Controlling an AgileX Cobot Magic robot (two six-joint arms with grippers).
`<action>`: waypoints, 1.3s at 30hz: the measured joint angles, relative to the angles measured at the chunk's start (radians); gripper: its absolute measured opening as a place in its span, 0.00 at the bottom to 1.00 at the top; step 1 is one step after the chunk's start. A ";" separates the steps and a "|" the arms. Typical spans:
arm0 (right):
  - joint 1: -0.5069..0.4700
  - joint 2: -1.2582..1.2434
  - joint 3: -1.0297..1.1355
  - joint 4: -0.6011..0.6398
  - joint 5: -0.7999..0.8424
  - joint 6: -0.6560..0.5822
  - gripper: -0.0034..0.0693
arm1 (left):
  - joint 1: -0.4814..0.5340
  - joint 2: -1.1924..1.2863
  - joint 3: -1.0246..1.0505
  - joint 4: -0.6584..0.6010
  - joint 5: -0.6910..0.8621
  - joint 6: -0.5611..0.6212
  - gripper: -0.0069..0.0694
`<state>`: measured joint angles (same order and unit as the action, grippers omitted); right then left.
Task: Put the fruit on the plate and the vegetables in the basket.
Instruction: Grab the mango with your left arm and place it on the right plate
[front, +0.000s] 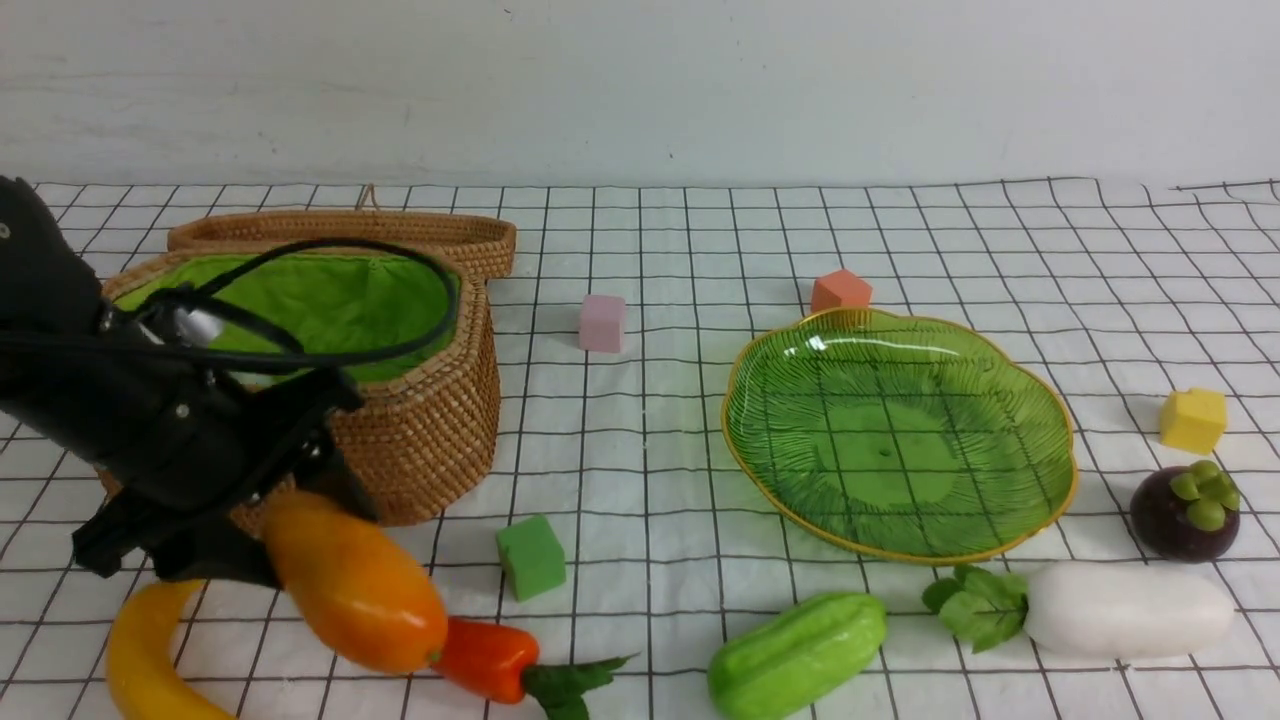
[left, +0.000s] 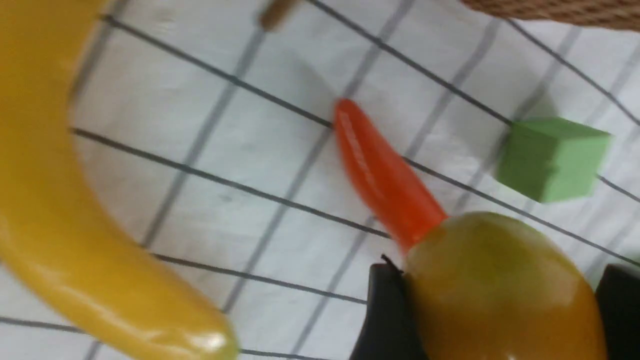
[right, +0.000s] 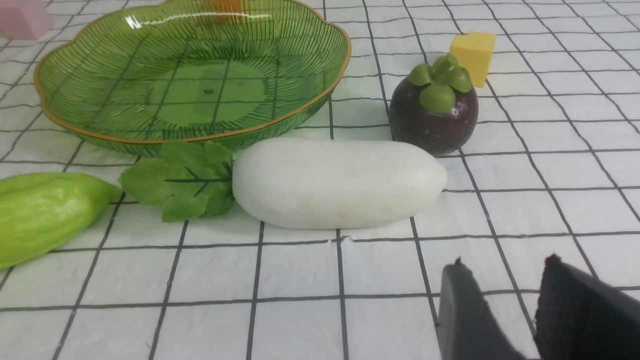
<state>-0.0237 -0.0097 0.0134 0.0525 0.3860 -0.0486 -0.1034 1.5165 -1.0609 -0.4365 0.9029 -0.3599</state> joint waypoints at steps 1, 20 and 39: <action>0.000 0.000 0.000 0.000 0.000 0.000 0.38 | -0.018 0.000 -0.014 -0.025 -0.003 0.017 0.72; 0.000 0.000 0.000 0.000 0.000 0.000 0.38 | -0.444 0.716 -1.048 -0.080 -0.052 0.021 0.72; 0.000 0.000 0.000 0.000 0.000 0.000 0.38 | -0.464 0.740 -1.404 0.202 0.305 -0.015 0.96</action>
<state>-0.0237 -0.0097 0.0134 0.0525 0.3860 -0.0486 -0.5669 2.2560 -2.4647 -0.2344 1.2078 -0.3747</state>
